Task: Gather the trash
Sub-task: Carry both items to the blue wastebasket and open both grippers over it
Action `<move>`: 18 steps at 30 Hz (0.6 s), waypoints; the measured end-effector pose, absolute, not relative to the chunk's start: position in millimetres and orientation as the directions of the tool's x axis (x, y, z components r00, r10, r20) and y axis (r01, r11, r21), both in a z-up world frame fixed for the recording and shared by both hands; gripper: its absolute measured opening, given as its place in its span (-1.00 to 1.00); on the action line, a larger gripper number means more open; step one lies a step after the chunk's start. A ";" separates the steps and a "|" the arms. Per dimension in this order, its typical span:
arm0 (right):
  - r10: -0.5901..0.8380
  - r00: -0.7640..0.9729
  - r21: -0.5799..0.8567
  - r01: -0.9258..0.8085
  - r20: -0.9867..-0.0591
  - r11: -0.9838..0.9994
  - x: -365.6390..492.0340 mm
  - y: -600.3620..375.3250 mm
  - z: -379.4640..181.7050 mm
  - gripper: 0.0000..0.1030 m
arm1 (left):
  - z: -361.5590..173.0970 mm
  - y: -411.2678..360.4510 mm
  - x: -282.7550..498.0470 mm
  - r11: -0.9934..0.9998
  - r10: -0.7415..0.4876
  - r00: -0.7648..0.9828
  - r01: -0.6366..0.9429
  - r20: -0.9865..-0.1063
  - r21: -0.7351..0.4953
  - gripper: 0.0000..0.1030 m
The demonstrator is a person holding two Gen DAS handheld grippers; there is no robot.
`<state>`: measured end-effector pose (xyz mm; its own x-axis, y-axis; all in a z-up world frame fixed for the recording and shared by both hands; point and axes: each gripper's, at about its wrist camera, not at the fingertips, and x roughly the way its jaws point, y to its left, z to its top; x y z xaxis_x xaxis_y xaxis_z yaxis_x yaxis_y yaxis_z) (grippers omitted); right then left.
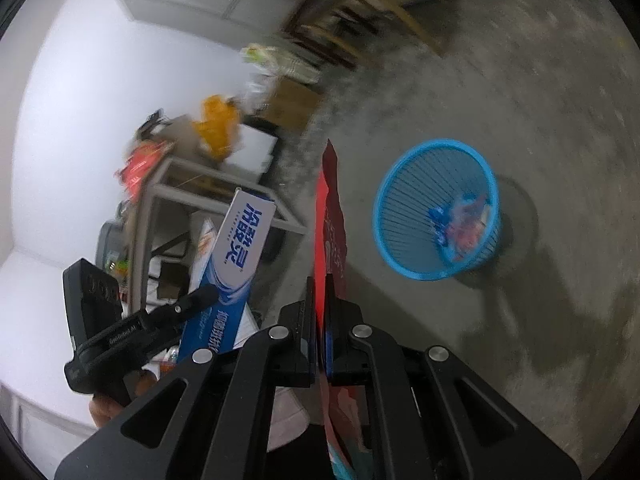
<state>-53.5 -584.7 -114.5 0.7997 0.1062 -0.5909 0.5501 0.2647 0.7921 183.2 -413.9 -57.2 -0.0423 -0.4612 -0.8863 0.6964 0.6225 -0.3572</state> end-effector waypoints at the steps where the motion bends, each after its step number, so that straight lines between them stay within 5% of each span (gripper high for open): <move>1: 0.106 0.793 0.790 0.564 -0.599 0.241 -48.3 -592.1 -124.1 -0.93 | -68.0 -425.6 189.0 0.628 -0.443 -0.055 0.693 -0.895 -0.354 -0.36; 6: 0.057 0.775 0.773 0.616 -0.630 0.152 -19.6 -636.2 -163.5 -0.87 | -97.5 -472.6 222.8 0.673 -0.410 -0.074 0.648 -0.909 -0.357 -0.33; 8: 0.053 0.774 0.774 0.622 -0.631 0.120 -4.4 -653.1 -182.5 -0.76 | -104.8 -485.3 240.4 0.697 -0.440 -0.080 0.598 -0.894 -0.396 0.13; 9: 0.060 0.763 0.764 0.635 -0.643 0.112 4.8 -661.3 -198.0 -0.50 | -108.6 -490.3 245.7 0.705 -0.441 -0.077 0.586 -0.894 -0.399 0.35; 10: 0.059 0.743 0.744 0.659 -0.667 0.110 9.4 -666.1 -208.9 -0.30 | -110.2 -490.7 251.1 0.726 -0.433 -0.051 0.572 -0.900 -0.382 0.35; 13: 0.043 0.663 0.663 0.738 -0.747 0.125 12.3 -667.6 -234.1 -0.29 | -108.0 -485.9 245.7 0.727 -0.447 -0.046 0.564 -0.894 -0.392 0.35; 18: 0.059 0.661 0.663 0.739 -0.748 0.117 -9.1 -651.9 -251.7 -0.29 | -91.1 -458.1 231.7 0.691 -0.461 -0.030 0.615 -0.887 -0.380 0.35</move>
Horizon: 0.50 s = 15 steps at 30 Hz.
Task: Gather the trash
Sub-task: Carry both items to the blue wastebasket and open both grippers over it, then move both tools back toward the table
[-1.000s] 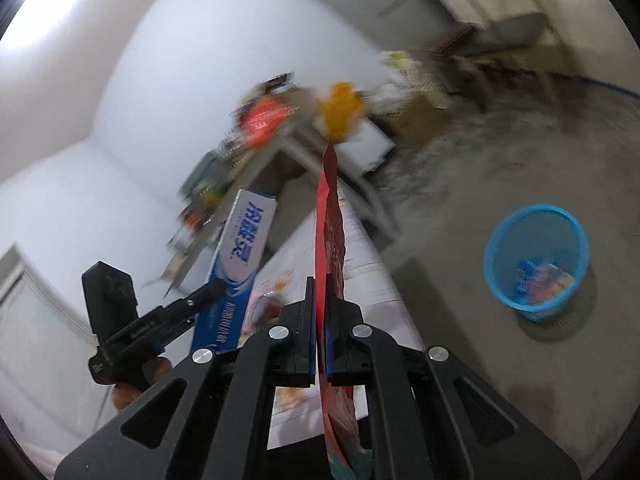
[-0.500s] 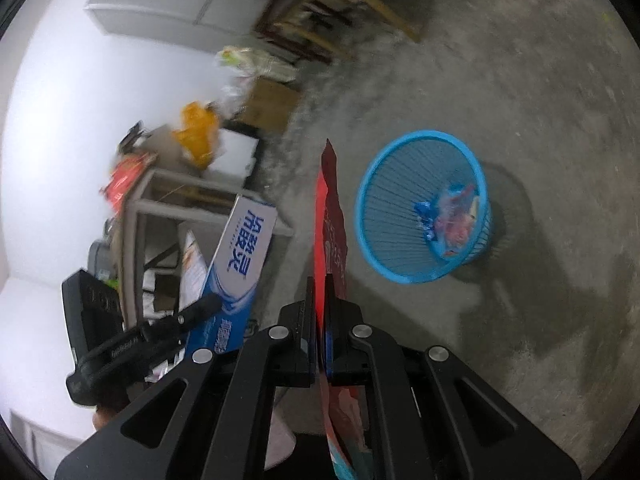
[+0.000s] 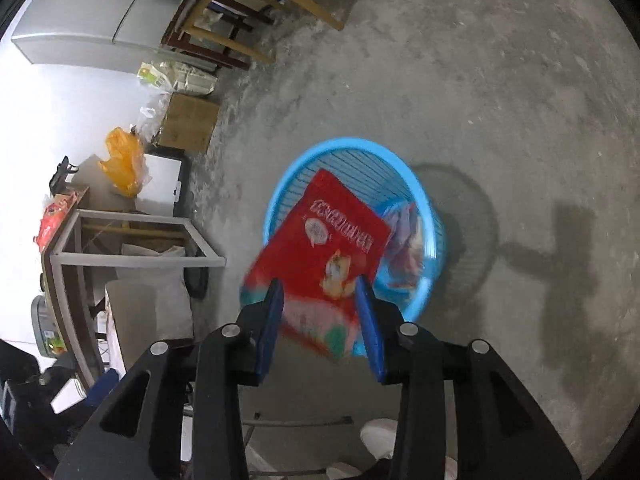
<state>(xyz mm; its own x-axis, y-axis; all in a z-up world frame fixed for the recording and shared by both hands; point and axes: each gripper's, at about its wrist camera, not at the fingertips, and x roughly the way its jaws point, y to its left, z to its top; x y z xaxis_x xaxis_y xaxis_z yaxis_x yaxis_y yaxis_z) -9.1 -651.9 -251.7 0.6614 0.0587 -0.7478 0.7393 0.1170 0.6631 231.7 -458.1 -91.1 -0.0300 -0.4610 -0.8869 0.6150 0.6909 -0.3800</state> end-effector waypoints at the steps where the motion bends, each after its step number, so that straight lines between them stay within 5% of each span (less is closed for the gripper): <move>1: 0.059 0.663 0.664 0.738 -0.747 0.118 -15.0 -649.3 -253.3 -0.29 | -84.4 -449.0 229.5 0.679 -0.472 -0.029 0.626 -0.881 -0.385 0.35; 5: 0.060 0.668 0.670 0.733 -0.742 0.118 -41.0 -635.5 -244.7 -0.28 | -58.2 -418.8 216.4 0.645 -0.500 -0.020 0.658 -0.866 -0.388 0.35; 15: 0.064 0.706 0.696 0.674 -0.706 0.247 -78.0 -583.0 -180.7 0.19 | 13.6 -298.2 140.3 0.571 -0.618 0.102 0.740 -0.780 -0.355 0.47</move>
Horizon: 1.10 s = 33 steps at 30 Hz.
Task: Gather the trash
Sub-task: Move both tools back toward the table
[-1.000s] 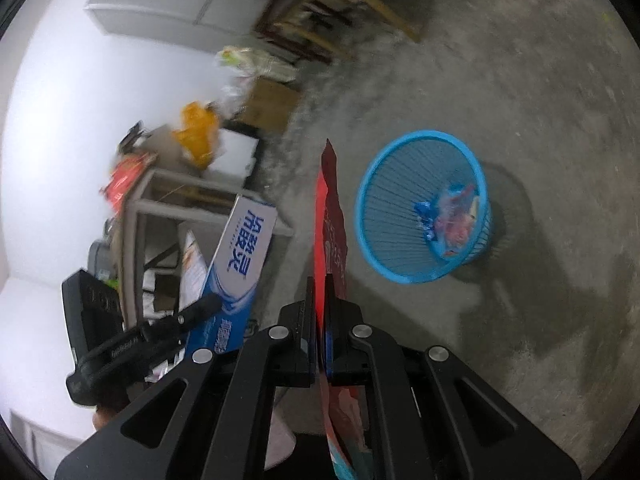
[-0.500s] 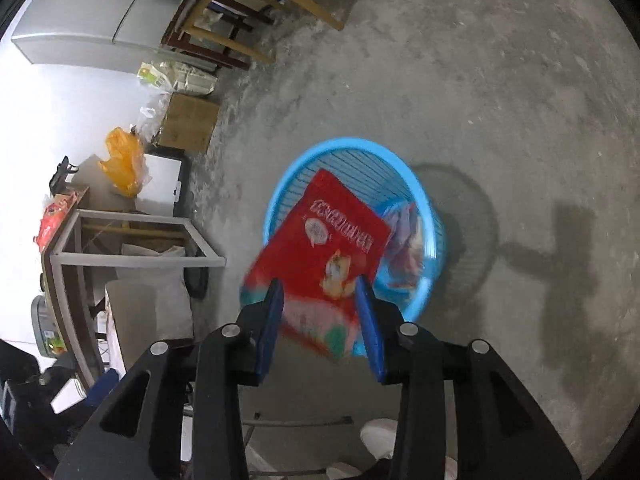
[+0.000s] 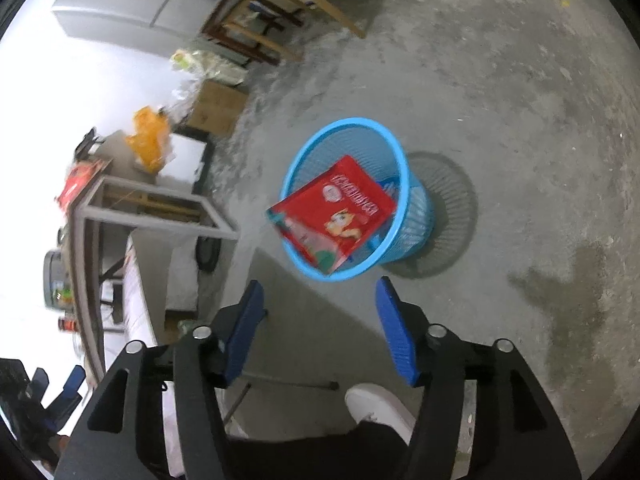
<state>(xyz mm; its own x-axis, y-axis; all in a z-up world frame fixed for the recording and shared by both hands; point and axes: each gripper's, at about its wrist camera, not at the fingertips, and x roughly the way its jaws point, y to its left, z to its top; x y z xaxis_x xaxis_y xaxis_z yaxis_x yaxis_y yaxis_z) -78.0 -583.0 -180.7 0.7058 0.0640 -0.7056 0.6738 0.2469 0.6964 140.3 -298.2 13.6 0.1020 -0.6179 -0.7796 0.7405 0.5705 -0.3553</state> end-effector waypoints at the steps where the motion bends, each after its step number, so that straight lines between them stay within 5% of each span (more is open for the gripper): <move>1: 0.075 0.710 0.701 0.664 -0.700 0.262 -77.4 -576.1 -173.7 0.21 | 17.5 -283.4 133.3 0.574 -0.625 0.120 0.740 -0.771 -0.351 0.47; 12: 0.166 0.754 0.713 0.491 -0.636 0.501 -39.0 -497.8 -80.0 0.38 | 40.4 -120.5 91.8 0.718 -0.600 0.398 0.651 -0.694 -0.247 0.49; 19: 0.237 0.751 0.665 0.335 -0.616 0.667 13.9 -431.6 -17.2 0.43 | 38.8 -23.5 77.0 0.801 -0.578 0.552 0.525 -0.600 -0.288 0.49; 33: 0.504 0.608 0.527 -0.160 -0.614 0.834 126.5 -213.9 67.7 0.43 | -0.7 92.7 100.7 0.872 -0.466 0.672 0.238 -0.576 -0.428 0.36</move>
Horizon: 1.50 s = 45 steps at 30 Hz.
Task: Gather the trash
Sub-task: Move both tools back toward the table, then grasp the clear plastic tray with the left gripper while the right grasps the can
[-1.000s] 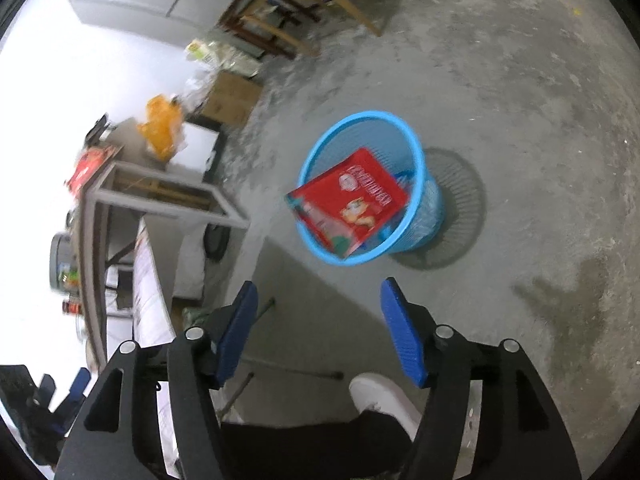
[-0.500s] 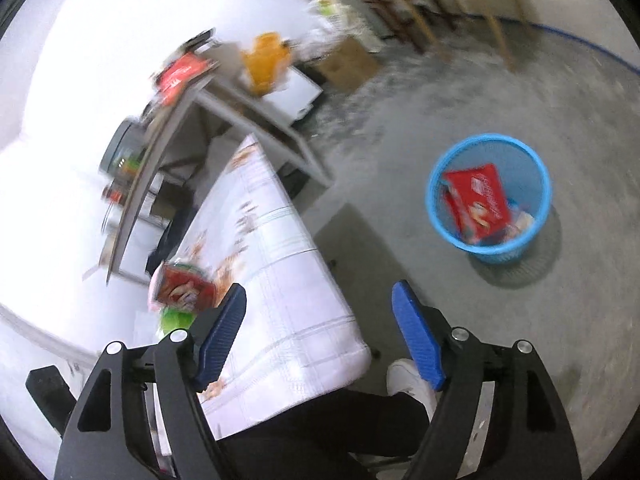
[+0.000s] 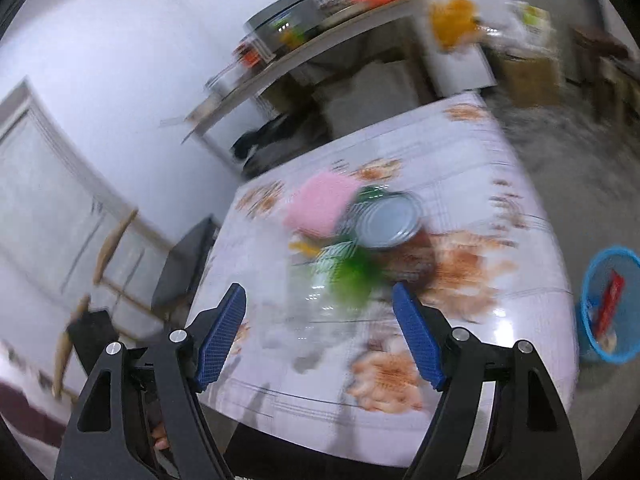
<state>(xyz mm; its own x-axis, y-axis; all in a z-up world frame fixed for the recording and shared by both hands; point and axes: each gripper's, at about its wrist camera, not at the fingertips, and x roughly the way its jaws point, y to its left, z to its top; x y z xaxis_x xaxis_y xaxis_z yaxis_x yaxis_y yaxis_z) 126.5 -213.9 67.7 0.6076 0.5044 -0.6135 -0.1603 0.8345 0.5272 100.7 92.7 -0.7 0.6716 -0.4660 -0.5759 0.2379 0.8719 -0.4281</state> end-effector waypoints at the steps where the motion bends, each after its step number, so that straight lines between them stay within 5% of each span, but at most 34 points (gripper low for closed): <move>1: 0.512 0.590 0.514 -0.183 -0.625 0.838 133.1 -198.2 67.5 0.43 | -7.8 100.2 110.6 0.873 -0.453 0.666 0.198 -0.593 -0.445 0.29; 10: 0.483 0.562 0.455 -0.200 -0.672 0.867 163.0 -139.7 56.6 0.43 | -60.8 130.5 178.5 0.842 -0.460 0.550 0.020 -0.697 -0.539 -0.30; 19: 0.431 0.574 0.478 -0.078 -0.696 0.875 150.8 -166.9 36.8 0.43 | -74.6 111.4 204.6 0.890 -0.398 0.517 0.015 -0.758 -0.456 -0.75; 40: 0.355 0.620 0.468 0.022 -0.700 0.884 120.8 -216.3 23.0 0.43 | -37.1 149.5 138.6 0.955 -0.234 0.594 -0.009 -0.770 -0.297 -0.92; 45: 0.301 0.641 0.412 0.027 -0.707 0.911 128.2 -222.2 23.6 0.43 | -39.5 154.3 134.7 0.948 -0.247 0.589 -0.019 -0.770 -0.318 -0.34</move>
